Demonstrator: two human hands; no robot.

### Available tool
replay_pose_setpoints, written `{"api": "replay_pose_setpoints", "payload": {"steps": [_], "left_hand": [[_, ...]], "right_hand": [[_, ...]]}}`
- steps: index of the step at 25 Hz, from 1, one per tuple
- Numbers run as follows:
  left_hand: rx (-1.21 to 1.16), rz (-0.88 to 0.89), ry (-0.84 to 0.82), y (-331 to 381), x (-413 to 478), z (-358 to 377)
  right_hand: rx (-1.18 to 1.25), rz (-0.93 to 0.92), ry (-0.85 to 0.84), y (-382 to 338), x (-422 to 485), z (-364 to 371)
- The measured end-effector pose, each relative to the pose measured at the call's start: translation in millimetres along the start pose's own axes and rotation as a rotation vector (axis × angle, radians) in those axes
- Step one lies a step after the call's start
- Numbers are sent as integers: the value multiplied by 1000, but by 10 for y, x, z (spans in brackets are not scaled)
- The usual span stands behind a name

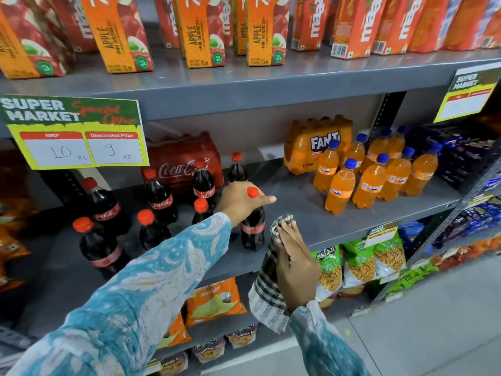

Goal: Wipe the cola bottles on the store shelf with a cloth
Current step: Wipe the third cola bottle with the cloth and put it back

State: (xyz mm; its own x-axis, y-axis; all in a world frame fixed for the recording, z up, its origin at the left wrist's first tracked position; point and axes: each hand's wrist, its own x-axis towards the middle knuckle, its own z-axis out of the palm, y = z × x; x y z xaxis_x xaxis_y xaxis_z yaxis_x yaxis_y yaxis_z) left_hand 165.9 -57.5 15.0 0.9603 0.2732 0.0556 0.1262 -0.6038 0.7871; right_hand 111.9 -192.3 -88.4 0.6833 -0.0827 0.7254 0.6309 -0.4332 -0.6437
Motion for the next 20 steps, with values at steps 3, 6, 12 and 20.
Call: {"api": "replay_pose_setpoints", "payload": {"steps": [3, 6, 12, 20], "left_hand": [[-1, -10, 28, -38, 23, -19], [24, 16, 33, -19, 29, -18], [-28, 9, -50, -15, -11, -74], [-208, 260, 355, -233, -1230, 496]], "right_hand": [[29, 41, -2, -5, 33, 55], [41, 52, -32, -6, 69, 78], [-4, 32, -29, 12, 125, 84], [71, 53, 1, -4, 455, 9]]}}
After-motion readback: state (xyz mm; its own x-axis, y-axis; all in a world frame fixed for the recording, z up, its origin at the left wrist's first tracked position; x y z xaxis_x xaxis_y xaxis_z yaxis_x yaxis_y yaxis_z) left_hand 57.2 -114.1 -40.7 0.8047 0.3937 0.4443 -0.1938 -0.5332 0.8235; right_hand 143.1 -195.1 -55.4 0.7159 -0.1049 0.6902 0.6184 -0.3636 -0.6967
